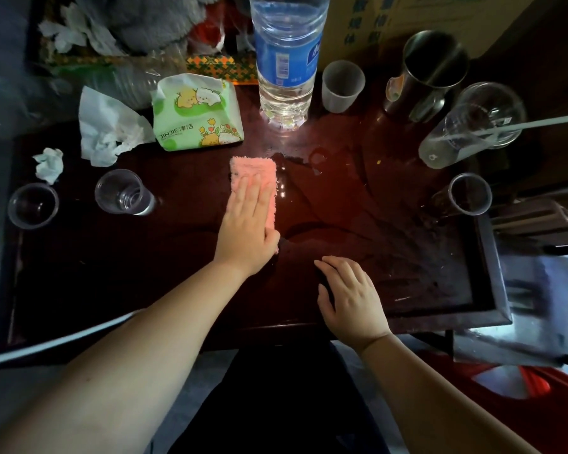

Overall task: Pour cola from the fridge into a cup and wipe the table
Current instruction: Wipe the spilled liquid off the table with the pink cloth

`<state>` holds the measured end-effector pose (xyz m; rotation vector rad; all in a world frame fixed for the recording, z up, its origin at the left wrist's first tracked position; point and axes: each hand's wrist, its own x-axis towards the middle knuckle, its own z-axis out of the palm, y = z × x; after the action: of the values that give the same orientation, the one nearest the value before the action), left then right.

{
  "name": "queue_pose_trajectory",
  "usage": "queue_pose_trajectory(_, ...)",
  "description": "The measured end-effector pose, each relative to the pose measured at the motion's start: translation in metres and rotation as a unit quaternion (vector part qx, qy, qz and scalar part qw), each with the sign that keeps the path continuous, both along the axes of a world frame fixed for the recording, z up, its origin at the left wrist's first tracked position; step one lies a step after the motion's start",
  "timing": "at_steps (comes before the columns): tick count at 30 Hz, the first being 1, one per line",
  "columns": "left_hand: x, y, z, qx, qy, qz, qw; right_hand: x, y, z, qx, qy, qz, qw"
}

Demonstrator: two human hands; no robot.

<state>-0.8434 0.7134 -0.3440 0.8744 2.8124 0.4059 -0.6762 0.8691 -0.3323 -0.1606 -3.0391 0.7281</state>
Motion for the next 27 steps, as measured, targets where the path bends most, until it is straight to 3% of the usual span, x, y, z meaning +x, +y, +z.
queue_pose_trajectory(5, 0.0, 0.021, 0.0, 0.026, -0.029, 0.139, 0.99, 0.0, 0.0, 0.001, 0.0, -0.002, 0.0, 1.0)
queue_pose_trajectory(9, -0.011, 0.034, 0.0, 0.011, -0.02, 0.155, 0.988, 0.0, 0.002, -0.001, -0.005, -0.003, 0.004, 1.0)
queue_pose_trajectory(14, -0.047, 0.042, -0.003, -0.022, -0.019, 0.082, 0.996, 0.0, 0.002, -0.001, -0.008, -0.001, 0.007, 1.0)
queue_pose_trajectory(19, -0.072, 0.044, 0.012, 0.036, -0.068, -0.01, 0.997, -0.001, 0.003, 0.001, -0.003, -0.006, 0.009, 1.0)
queue_pose_trajectory(27, -0.079, 0.038, 0.009, 0.051, -0.048, -0.103, 0.992, 0.0, 0.003, 0.001, -0.007, -0.008, 0.012, 1.0)
